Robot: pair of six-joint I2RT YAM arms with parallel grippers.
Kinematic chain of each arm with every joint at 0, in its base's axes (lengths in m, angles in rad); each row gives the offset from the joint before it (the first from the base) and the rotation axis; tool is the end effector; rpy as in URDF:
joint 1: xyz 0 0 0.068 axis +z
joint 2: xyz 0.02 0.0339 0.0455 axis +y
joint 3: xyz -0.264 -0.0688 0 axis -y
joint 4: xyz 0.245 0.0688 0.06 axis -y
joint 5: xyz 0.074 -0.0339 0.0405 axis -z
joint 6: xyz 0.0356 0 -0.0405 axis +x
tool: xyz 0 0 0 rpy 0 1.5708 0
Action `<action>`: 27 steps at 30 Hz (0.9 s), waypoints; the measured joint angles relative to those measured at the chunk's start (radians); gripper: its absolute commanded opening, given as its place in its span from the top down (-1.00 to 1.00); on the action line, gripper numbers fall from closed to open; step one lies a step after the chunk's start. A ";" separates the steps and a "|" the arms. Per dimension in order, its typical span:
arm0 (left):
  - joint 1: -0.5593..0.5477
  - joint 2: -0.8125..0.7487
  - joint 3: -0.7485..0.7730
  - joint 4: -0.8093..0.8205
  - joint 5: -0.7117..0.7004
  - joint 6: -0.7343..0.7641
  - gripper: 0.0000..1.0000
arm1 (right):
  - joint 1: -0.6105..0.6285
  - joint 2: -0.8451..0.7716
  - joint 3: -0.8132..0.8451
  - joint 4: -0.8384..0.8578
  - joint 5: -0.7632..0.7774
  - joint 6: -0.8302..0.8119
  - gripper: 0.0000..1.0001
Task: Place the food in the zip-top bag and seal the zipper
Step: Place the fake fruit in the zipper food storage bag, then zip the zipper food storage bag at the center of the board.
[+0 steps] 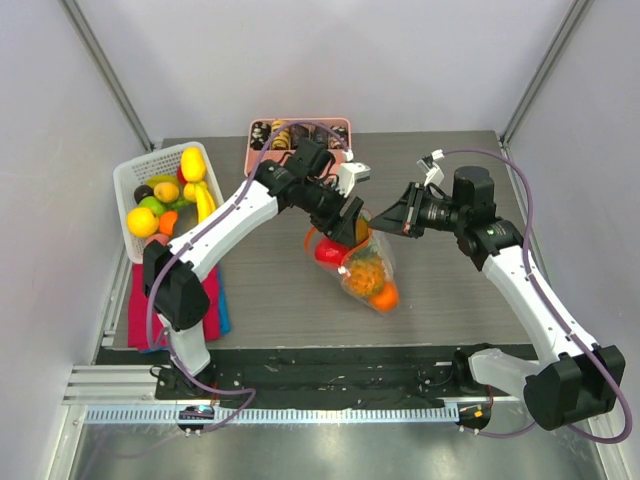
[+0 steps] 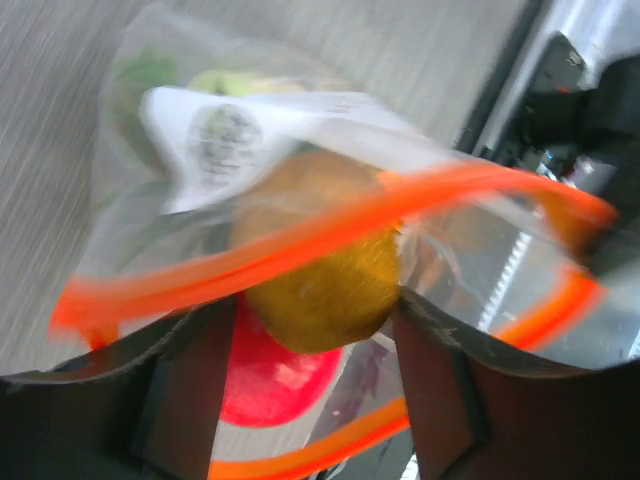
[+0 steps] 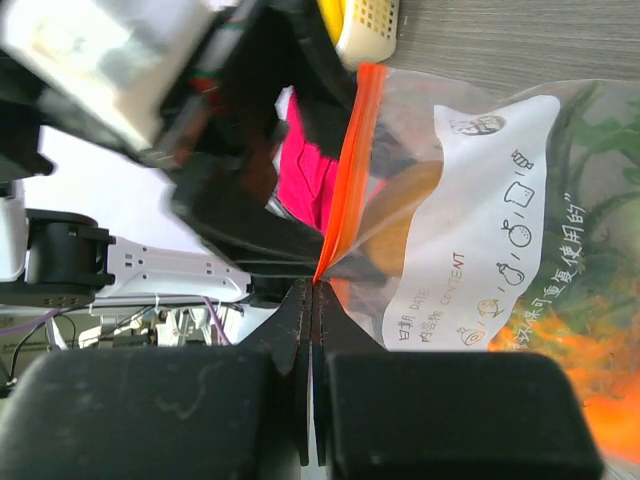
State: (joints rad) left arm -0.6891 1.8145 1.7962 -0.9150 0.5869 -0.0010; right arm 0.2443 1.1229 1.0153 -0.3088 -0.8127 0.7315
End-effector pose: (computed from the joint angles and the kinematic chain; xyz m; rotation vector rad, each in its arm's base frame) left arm 0.2896 -0.2641 0.3419 1.1019 2.3199 -1.0120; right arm 0.2322 0.0845 0.3450 -0.0632 2.1344 1.4092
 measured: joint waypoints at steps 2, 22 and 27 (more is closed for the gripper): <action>0.000 -0.004 -0.031 0.026 -0.051 -0.033 -0.71 | 0.000 -0.002 -0.002 0.006 -0.008 0.002 0.98; 0.095 -0.546 -0.387 0.015 -0.035 0.605 -0.68 | 0.000 -0.014 -0.015 0.040 -0.118 -0.020 0.98; 0.038 -0.586 -0.508 -0.022 -0.029 0.856 -0.33 | 0.000 -0.014 -0.015 0.054 -0.154 -0.024 0.98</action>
State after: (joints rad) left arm -0.6514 1.2282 1.2884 -0.9371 0.5575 0.8551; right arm 0.2443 1.1091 1.0000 -0.2546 -0.9665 0.7078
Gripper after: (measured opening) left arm 0.746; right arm 0.016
